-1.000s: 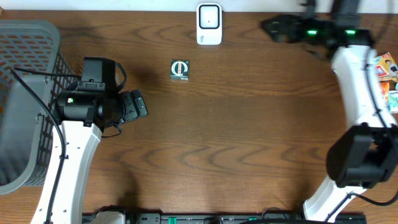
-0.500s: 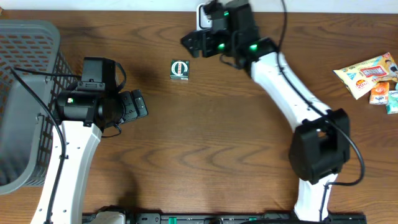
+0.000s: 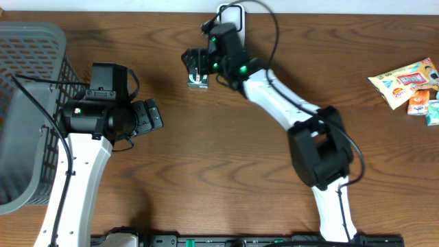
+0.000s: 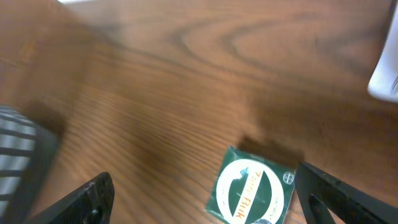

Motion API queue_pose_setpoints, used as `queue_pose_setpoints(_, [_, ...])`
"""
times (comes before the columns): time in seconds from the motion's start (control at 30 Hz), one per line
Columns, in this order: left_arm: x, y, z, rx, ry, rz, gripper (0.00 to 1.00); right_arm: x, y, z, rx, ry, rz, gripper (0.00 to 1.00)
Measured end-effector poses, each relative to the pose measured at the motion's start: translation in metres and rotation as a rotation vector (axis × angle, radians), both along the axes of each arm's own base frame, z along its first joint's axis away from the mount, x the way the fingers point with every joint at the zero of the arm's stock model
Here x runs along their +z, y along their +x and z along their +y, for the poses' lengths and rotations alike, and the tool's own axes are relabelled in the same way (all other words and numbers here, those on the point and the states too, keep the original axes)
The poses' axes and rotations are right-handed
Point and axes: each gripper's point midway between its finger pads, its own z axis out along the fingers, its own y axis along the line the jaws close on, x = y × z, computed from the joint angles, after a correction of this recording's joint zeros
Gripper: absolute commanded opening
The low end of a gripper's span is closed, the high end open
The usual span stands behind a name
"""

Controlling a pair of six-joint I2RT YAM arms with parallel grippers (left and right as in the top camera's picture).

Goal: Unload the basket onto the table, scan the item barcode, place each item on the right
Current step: 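Reach the right gripper left to the green Zam-Buk tin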

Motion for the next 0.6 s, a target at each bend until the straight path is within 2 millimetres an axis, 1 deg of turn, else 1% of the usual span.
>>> queue_pose_setpoints(0.07, [0.000,0.000,0.000,0.000,0.000,0.000,0.98,-0.017,-0.002,0.004,-0.019,-0.040,0.005,0.90])
queue_pose_setpoints(0.1, [0.000,0.000,0.000,0.000,0.000,0.000,0.98,-0.023,-0.003,0.005,-0.026,-0.055,0.005,0.92])
queue_pose_setpoints(0.17, [0.000,0.000,0.000,0.000,0.000,0.000,0.98,-0.033,-0.004,0.006,-0.063,-0.104,-0.009,0.92])
queue_pose_setpoints(0.33, [0.000,0.000,0.000,0.000,0.000,0.000,0.98,-0.032,-0.002,0.002,-0.172,-0.203,-0.084,0.91])
queue_pose_setpoints(0.47, [0.000,0.000,0.000,0.000,0.000,0.000,0.98,-0.034,-0.005,0.004,-0.215,-0.249,-0.121,0.91])
queue_pose_setpoints(0.53, [0.000,0.000,0.000,0.000,0.000,0.000,0.98,-0.041,-0.007,0.005,-0.222,-0.270,-0.123,0.91])
queue_pose_setpoints(0.6, [0.000,0.000,0.000,0.000,0.000,0.000,0.98,-0.057,-0.010,0.005,-0.229,-0.304,-0.115,0.92])
